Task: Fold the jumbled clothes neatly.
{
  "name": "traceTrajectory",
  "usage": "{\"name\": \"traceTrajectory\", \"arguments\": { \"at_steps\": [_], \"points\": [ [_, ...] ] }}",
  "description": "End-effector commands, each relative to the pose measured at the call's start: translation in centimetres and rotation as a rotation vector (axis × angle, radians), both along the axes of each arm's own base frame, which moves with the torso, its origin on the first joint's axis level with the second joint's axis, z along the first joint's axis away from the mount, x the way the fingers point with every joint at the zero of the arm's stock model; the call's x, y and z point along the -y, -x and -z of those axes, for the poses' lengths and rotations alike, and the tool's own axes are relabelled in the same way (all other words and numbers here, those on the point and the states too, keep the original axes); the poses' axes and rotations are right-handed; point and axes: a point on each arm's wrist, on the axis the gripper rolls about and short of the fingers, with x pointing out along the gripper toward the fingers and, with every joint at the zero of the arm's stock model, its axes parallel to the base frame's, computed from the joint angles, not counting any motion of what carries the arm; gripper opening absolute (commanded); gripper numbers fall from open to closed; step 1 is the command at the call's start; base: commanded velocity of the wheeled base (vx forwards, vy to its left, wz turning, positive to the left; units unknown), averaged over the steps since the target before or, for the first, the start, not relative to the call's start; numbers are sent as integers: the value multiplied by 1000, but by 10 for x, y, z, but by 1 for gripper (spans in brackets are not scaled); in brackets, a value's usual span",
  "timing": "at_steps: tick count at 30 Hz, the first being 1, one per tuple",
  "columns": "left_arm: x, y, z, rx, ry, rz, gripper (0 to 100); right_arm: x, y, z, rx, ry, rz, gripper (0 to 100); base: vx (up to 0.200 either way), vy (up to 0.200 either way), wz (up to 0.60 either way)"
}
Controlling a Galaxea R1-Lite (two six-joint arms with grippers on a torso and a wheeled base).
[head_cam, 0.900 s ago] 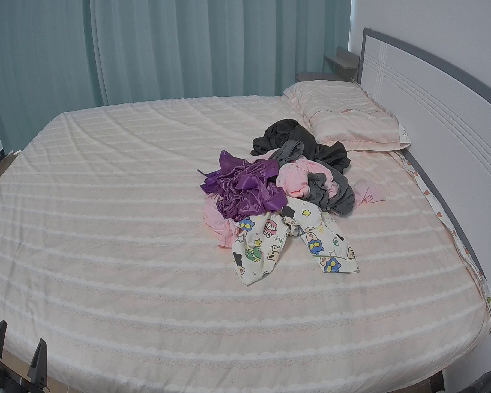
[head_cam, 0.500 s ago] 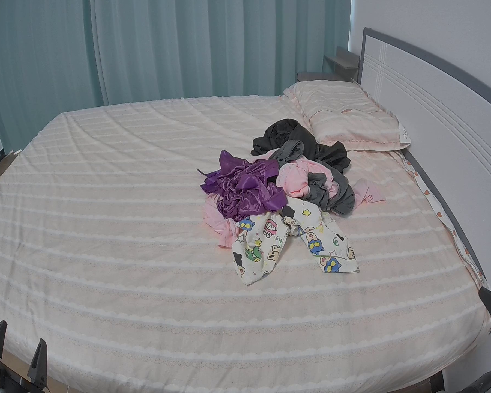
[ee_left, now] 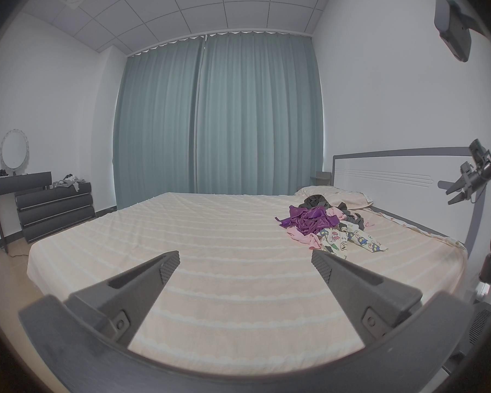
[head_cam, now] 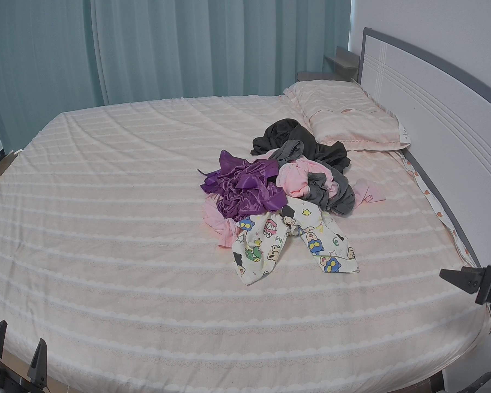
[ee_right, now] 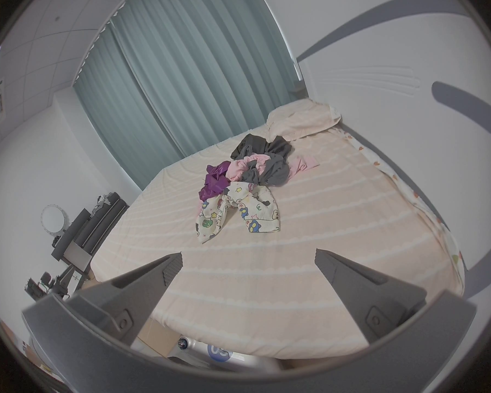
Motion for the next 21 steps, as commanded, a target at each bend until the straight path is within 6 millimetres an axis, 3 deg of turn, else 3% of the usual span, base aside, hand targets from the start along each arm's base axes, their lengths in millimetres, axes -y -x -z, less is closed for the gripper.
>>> {"name": "traceTrajectory", "arguments": {
  "at_steps": [1,11,21],
  "points": [
    [0,0,5,-1,5,-2,100,0,-63,29,-175,-39,-9,100,0,0,0],
    [0,0,5,-1,5,0,100,-28,-144,61,-281,-89,-21,100,0,0,0],
    [0,0,5,1,10,0,100,-41,-197,103,-260,-76,18,100,0,0,0]
  ]
}}
